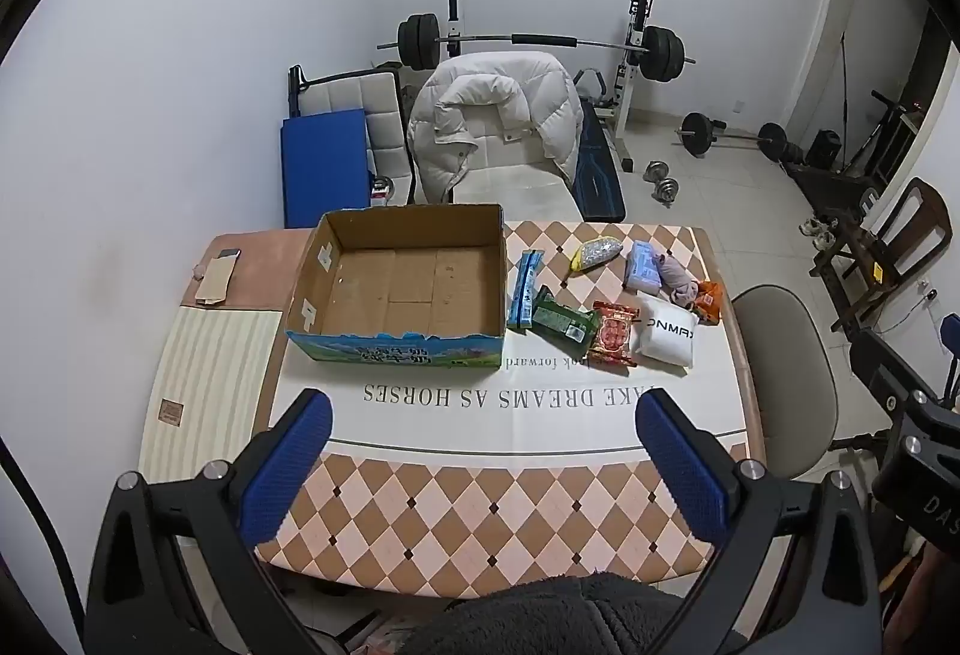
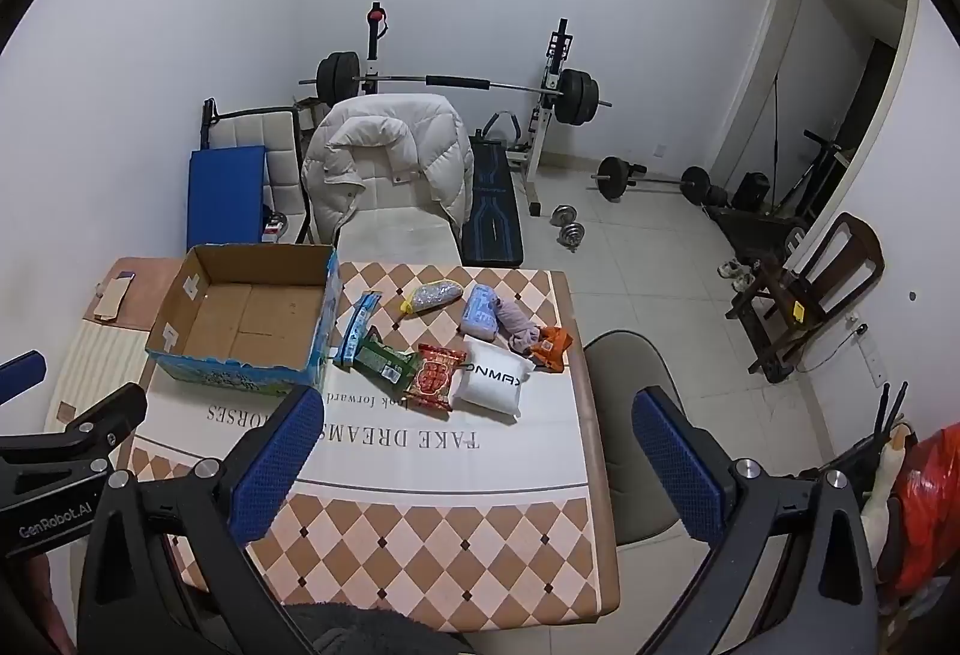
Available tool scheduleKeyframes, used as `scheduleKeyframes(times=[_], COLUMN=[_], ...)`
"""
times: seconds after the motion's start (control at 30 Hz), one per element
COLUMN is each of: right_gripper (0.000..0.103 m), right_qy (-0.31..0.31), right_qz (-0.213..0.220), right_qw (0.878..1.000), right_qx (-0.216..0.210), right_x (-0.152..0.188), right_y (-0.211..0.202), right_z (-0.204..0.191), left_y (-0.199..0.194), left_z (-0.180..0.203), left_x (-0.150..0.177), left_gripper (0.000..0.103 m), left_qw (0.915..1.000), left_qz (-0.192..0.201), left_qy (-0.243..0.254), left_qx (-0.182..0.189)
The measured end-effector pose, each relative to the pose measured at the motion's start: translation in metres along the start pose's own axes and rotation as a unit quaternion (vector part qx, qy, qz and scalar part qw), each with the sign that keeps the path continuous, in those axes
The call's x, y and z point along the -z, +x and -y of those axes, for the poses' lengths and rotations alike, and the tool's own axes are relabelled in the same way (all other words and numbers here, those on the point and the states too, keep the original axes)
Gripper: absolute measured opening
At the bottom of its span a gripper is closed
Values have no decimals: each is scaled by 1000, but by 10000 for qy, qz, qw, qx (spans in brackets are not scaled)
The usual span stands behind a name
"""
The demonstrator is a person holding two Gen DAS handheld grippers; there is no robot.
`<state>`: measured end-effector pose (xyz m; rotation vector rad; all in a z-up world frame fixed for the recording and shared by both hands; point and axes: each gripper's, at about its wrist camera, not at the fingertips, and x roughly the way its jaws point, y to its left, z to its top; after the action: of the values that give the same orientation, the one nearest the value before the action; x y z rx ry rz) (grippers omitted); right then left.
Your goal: Organize soft objects
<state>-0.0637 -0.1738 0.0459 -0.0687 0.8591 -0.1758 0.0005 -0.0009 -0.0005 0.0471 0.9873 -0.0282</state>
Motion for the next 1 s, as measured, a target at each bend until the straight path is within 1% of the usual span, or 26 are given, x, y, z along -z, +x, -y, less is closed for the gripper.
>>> scheduleKeyframes(times=[0.07,0.3,0.37,0.5,0.57,0.8,0.9,0.93,1.0], right_gripper=[103,103,103,103,103,103,103,103,103], right_qy=[38,30,29,16,16,11,10,14,23], right_qz=[5,-7,-6,14,19,49,71,79,86], right_qw=[10000,10000,10000,10000,10000,10000,10000,10000,10000], right_qx=[-66,-57,-41,-26,-29,-13,-8,-8,-1], right_x=[0,1,1,2,0,5,1,-6,-10], right_y=[-1,-4,-5,-7,-6,-4,-10,-14,-14], right_z=[1,1,1,1,1,1,0,3,4], left_y=[1,-6,-6,-6,-16,-20,-22,-22,-23], left_z=[1,5,4,5,4,3,2,2,1], left_x=[0,-11,-7,-9,-7,-6,-7,-7,-8], left_gripper=[103,103,103,103,103,103,103,103,103], left_qw=[10000,10000,9999,9999,9998,9995,9994,9994,9994], left_qz=[-1,73,124,161,208,303,337,343,339], left_qy=[22,16,16,19,26,-16,-24,-22,-25], left_qx=[-5,-2,-6,-15,-8,-9,-5,-7,-4])
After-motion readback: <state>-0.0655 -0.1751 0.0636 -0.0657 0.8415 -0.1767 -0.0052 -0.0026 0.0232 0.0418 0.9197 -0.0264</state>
